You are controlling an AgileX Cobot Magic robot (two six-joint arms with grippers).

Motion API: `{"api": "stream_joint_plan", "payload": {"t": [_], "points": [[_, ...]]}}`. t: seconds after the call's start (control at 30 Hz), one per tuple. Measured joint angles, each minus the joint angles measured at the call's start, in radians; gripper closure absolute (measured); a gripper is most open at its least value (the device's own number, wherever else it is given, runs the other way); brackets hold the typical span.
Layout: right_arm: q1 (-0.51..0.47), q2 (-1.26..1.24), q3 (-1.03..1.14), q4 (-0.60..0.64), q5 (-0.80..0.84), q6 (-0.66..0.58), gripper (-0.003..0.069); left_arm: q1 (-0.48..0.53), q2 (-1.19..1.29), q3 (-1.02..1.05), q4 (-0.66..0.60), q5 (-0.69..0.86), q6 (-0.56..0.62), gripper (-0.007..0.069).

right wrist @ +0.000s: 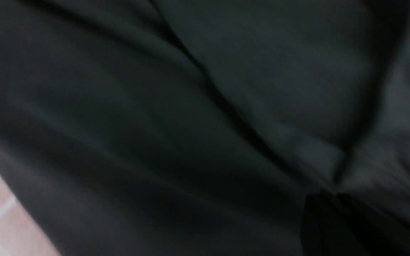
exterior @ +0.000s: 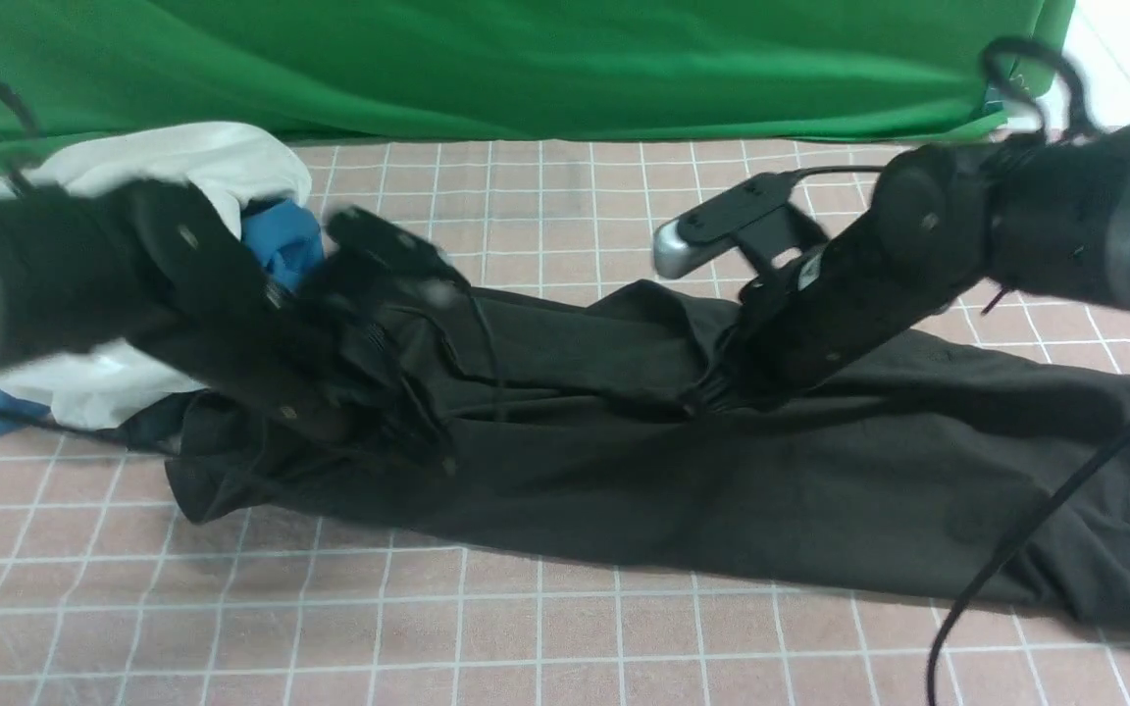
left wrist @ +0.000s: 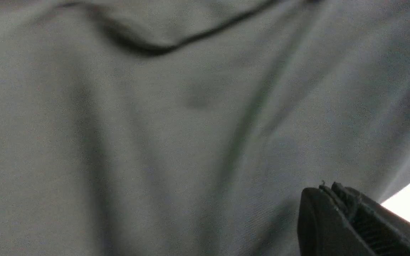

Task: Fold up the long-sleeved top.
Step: Use both arms to drag the lower edge of the fabric forward and fold it over the upper edge

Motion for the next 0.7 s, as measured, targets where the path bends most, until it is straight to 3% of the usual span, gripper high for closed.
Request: {"api": "stream_joint_plan", "payload": {"t": [0.27, 0.53, 0.7], "points": [[0.005, 0.053, 0.000, 0.016, 0.003, 0.003, 0.0613, -0.087, 0.051, 0.043, 0.004, -0.205, 0.026, 0.0606], [0.005, 0.081, 0.001, 0.019, -0.038, 0.010, 0.0613, -0.087, 0.108, 0.044, 0.016, -0.219, 0.026, 0.0606], [0.005, 0.092, 0.005, 0.019, -0.195, 0.029, 0.0613, -0.087, 0.111, 0.044, 0.016, -0.218, 0.026, 0.0606]]}}
